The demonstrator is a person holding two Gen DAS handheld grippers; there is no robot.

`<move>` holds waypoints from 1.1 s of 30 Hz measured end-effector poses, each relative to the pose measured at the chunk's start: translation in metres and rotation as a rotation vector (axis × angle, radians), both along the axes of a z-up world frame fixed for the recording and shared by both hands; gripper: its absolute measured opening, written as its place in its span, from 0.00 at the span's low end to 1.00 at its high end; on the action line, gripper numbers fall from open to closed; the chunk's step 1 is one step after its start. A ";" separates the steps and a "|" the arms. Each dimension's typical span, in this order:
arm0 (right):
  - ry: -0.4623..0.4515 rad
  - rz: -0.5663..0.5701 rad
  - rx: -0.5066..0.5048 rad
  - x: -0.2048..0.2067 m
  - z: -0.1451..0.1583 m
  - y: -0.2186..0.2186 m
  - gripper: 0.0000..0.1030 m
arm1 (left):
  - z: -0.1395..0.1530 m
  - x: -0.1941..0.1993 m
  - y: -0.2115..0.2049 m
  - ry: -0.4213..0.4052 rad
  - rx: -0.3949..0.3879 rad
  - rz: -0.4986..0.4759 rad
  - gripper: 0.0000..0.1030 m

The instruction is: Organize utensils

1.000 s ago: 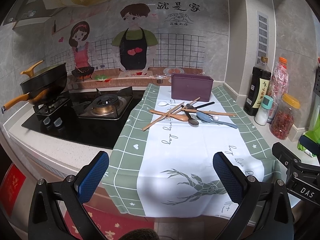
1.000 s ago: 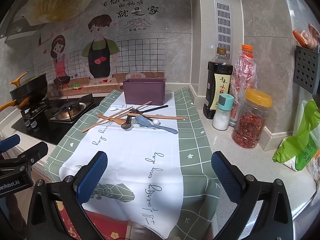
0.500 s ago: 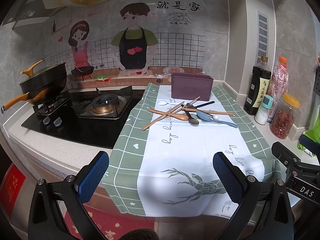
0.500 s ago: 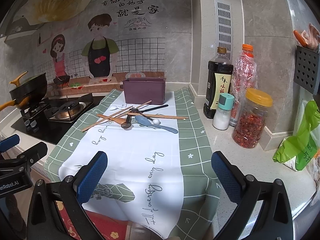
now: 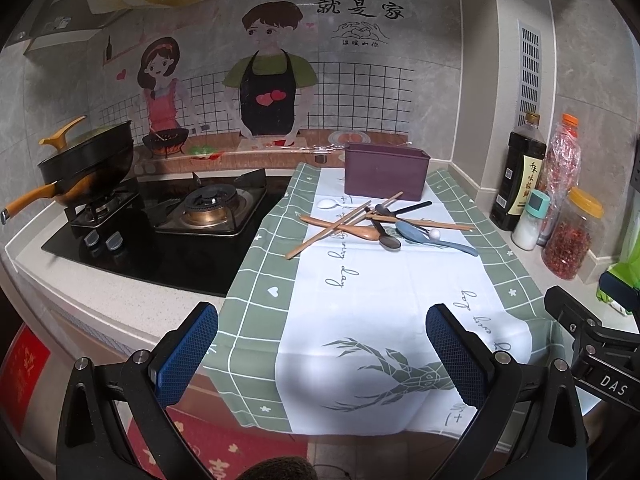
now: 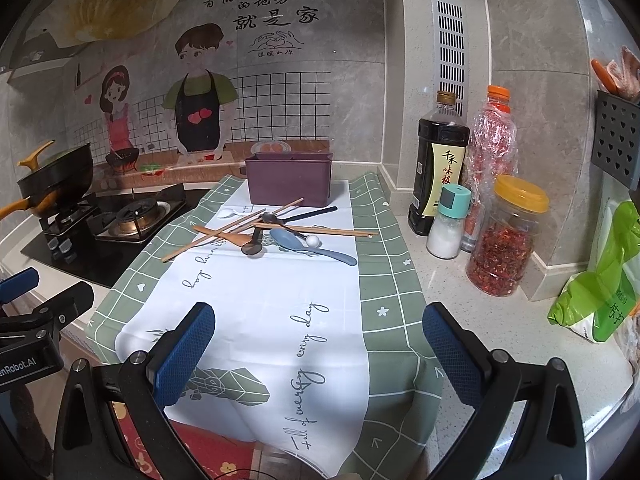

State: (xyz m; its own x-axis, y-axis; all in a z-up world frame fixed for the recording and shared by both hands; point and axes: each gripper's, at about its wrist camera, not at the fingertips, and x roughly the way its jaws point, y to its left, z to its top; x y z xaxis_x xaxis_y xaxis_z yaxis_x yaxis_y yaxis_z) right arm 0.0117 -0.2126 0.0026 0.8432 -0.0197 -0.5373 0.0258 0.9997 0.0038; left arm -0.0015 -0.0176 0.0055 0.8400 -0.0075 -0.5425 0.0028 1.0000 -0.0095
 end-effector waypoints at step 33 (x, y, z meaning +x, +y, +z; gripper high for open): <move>-0.024 -0.073 -0.055 0.092 0.014 0.010 1.00 | -0.006 0.109 0.035 0.034 -0.014 -0.057 1.00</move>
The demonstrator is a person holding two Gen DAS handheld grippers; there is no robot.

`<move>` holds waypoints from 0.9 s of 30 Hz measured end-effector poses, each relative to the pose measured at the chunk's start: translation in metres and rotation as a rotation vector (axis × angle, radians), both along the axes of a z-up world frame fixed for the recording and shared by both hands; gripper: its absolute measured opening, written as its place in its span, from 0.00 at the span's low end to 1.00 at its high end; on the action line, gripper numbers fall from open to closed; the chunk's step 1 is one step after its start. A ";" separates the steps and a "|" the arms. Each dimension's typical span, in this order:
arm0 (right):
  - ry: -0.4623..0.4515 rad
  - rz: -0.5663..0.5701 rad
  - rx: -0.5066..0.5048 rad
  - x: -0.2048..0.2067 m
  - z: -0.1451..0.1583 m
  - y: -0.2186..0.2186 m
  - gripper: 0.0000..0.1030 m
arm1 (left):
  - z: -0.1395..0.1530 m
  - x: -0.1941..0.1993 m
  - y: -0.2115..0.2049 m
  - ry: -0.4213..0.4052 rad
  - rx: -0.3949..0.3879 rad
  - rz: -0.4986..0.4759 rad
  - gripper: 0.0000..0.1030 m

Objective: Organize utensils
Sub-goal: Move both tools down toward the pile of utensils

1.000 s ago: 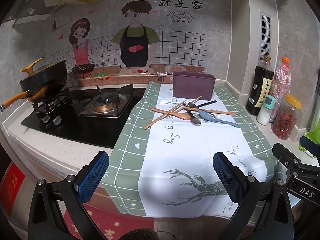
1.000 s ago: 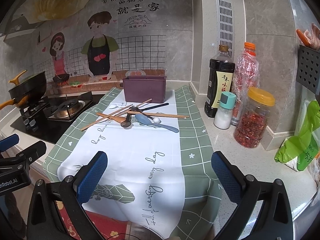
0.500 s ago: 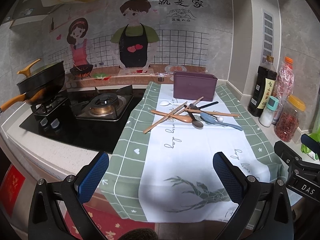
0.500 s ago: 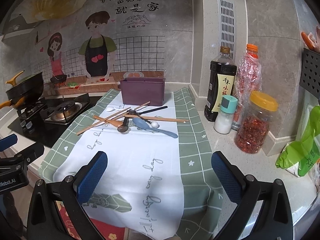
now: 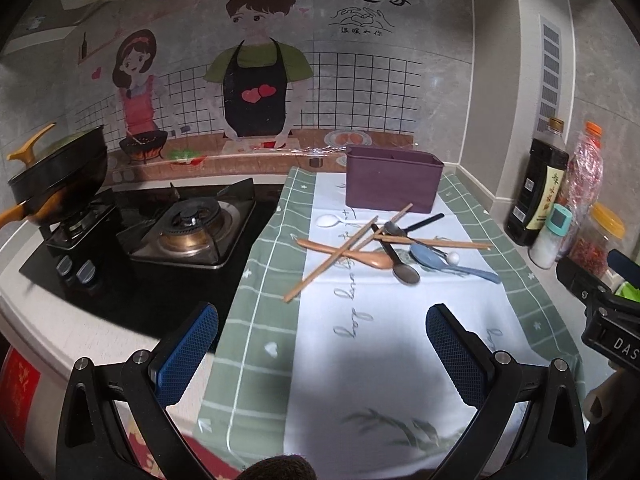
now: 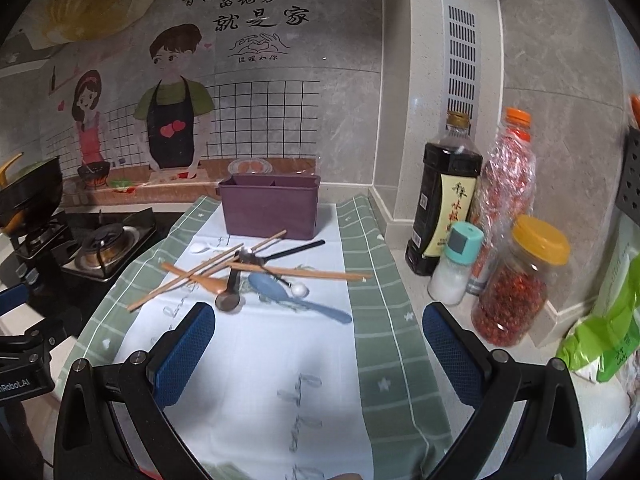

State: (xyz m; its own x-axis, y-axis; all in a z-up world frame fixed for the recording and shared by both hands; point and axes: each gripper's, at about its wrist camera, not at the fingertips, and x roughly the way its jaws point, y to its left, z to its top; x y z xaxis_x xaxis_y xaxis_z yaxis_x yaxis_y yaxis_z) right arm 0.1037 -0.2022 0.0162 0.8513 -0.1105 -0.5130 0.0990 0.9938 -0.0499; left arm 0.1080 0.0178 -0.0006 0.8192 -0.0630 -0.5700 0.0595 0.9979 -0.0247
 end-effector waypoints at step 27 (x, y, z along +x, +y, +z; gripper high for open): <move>0.431 0.315 -0.019 0.199 -0.082 -0.016 0.60 | -0.029 0.185 0.010 0.155 0.008 -0.130 1.00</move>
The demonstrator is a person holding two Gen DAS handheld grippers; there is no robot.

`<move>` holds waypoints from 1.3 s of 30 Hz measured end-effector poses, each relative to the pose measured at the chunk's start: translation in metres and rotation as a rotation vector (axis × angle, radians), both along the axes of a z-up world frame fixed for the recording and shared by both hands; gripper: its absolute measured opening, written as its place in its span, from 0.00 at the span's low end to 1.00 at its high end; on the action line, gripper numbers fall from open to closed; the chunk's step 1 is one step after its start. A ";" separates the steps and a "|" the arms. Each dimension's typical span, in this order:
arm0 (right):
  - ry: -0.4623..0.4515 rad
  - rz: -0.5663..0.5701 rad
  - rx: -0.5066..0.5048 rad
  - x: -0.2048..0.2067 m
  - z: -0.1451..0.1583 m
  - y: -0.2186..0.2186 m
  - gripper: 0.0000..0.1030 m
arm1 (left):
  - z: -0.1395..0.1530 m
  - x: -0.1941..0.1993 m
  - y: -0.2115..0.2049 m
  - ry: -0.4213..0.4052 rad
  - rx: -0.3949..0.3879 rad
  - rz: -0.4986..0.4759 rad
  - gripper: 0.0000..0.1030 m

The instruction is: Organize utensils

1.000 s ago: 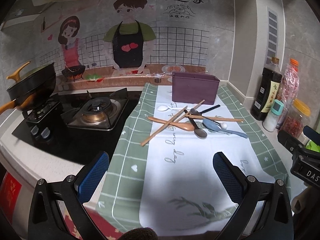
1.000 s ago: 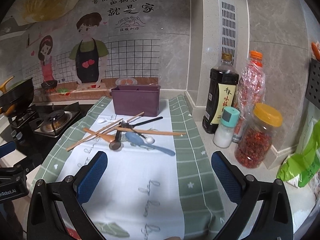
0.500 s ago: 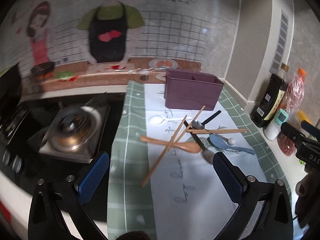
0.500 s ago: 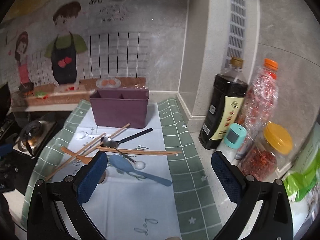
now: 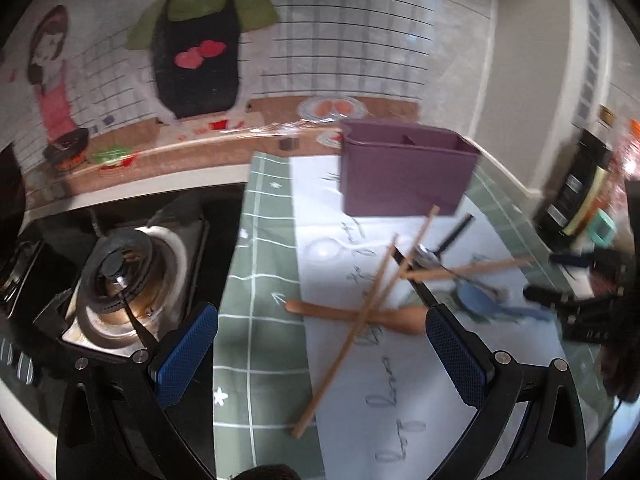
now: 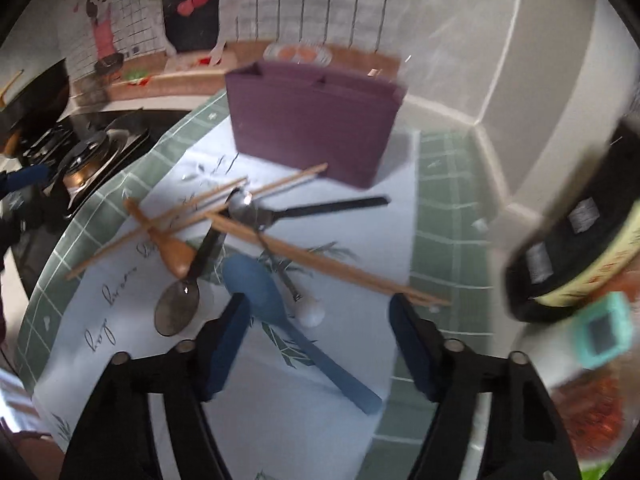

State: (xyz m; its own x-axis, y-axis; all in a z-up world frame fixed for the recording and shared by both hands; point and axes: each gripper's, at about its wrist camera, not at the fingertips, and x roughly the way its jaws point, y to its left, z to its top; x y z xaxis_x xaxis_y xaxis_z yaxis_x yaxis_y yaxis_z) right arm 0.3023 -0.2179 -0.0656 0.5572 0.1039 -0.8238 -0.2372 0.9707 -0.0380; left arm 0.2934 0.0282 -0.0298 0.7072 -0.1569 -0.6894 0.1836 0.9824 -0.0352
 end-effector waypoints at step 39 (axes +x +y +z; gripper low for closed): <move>0.064 -0.047 0.129 0.027 -0.021 -0.034 0.59 | -0.072 0.172 -0.051 0.443 0.155 -0.416 0.46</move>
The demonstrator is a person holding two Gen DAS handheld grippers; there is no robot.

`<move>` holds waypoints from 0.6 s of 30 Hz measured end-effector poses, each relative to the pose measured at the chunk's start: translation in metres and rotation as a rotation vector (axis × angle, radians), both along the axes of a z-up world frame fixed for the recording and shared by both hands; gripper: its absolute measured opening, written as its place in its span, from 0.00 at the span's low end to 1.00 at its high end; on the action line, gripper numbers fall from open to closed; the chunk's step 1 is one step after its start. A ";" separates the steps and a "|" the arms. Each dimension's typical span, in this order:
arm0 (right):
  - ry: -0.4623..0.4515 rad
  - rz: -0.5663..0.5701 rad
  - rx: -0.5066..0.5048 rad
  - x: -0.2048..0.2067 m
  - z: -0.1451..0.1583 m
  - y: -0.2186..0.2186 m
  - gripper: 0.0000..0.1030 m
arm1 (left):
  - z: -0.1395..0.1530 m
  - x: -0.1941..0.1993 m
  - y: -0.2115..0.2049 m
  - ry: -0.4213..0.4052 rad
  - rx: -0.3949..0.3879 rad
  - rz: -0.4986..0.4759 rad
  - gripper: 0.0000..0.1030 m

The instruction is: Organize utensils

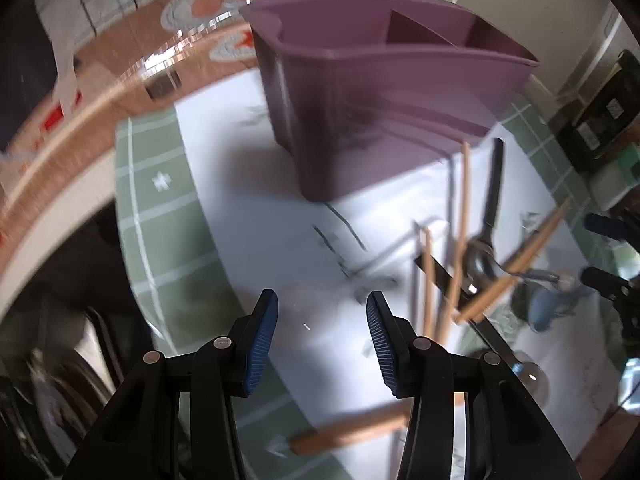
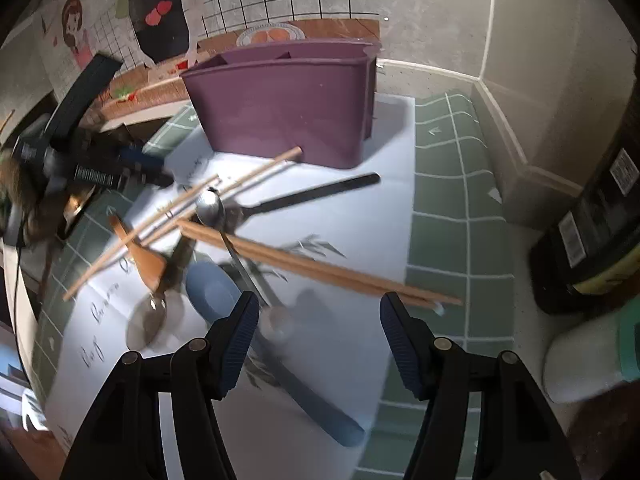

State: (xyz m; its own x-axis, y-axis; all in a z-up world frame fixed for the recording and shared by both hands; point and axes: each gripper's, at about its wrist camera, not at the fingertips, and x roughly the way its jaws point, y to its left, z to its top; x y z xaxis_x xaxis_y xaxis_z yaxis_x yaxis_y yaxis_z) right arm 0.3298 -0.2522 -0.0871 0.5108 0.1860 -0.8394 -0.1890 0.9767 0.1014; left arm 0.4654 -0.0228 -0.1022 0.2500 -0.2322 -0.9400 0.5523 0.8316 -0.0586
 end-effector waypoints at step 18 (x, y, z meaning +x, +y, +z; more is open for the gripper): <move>0.122 -0.132 0.036 0.118 -0.026 0.091 0.33 | 0.007 -0.065 0.031 -0.006 -0.143 0.188 0.47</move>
State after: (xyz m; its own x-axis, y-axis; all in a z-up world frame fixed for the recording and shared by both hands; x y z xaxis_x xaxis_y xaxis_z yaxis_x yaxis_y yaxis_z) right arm 0.4480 -0.1614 -0.1132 0.4272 0.1553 -0.8907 -0.0439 0.9875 0.1511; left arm 0.4003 0.0078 -0.0954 0.3072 -0.3115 -0.8992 0.3890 0.9035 -0.1801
